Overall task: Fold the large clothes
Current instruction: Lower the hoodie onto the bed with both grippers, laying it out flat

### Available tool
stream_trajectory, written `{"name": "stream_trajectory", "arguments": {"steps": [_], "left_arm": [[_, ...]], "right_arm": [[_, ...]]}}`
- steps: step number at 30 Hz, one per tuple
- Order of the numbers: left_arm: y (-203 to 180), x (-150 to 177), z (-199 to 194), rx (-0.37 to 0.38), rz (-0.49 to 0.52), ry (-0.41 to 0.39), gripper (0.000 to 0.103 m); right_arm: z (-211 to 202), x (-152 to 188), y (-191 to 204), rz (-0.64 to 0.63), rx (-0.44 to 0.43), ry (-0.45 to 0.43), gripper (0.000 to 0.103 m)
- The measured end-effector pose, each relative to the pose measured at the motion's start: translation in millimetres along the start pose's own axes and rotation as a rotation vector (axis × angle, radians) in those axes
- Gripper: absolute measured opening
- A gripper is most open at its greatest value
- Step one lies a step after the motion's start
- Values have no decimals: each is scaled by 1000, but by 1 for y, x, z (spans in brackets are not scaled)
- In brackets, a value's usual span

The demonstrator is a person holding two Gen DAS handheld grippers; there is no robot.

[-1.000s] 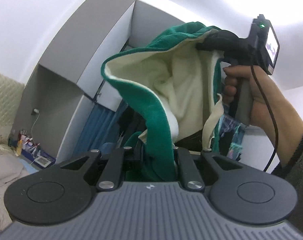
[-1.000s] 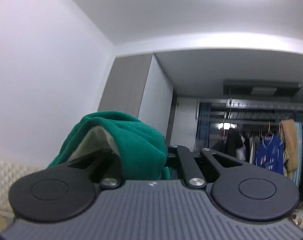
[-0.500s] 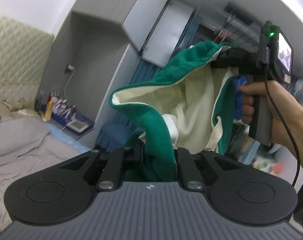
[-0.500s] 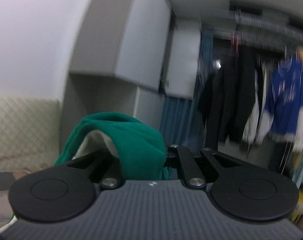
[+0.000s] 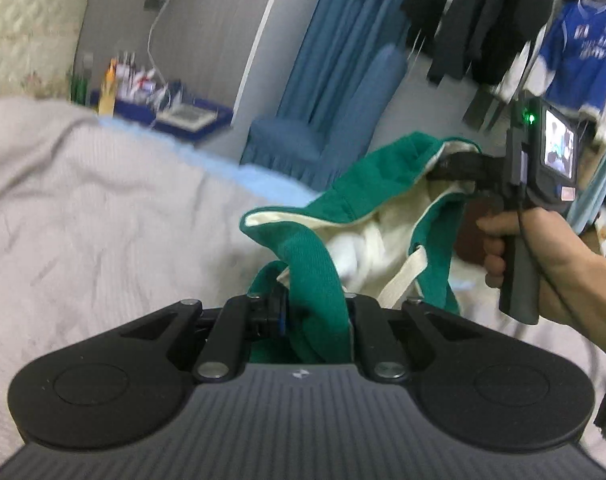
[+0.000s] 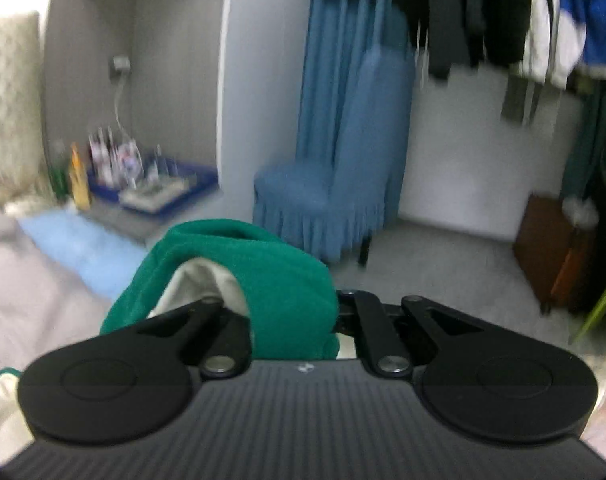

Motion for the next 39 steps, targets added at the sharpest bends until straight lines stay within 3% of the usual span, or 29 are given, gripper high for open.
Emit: {"name": "stream_trajectory", "arguments": {"steps": [4, 9, 10, 11, 13, 14, 19, 26, 32, 39], "left_arm": [[14, 25, 27, 0, -3, 46, 15], [16, 22, 23, 41, 0, 77, 18], [12, 19, 16, 59, 8, 88, 27], [7, 16, 8, 74, 21, 98, 42], [1, 8, -9, 105, 33, 106, 61], [-5, 2, -21, 116, 31, 92, 63], [-25, -15, -87, 97, 67, 63, 63], [-62, -7, -191, 82, 113, 35, 63], [-98, 19, -280, 88, 127, 4, 63], [-133, 68, -350, 110, 127, -8, 63]], "right_arm": [[14, 39, -12, 68, 0, 51, 11], [17, 64, -23, 161, 0, 135, 16], [19, 66, -28, 171, 3, 153, 24], [16, 69, -31, 180, 9, 160, 39], [0, 68, -36, 191, 29, 161, 61], [-7, 68, -38, 195, 27, 154, 66], [-73, 65, -45, 239, -14, 138, 66], [-194, 80, -39, 228, -61, 139, 67], [-298, 96, -27, 278, -122, 135, 67], [-395, 143, -29, 474, -158, 199, 67]]}}
Point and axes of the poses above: each gripper's, at about its wrist camera, not at the fingertips, and z roughly the way its jaws point, y to its left, x to its underside, the point moved 10 cm from there along z, roughly the way its jaws point, and after that the axes turned 6 degrees about -y, right-handed, at the moved point
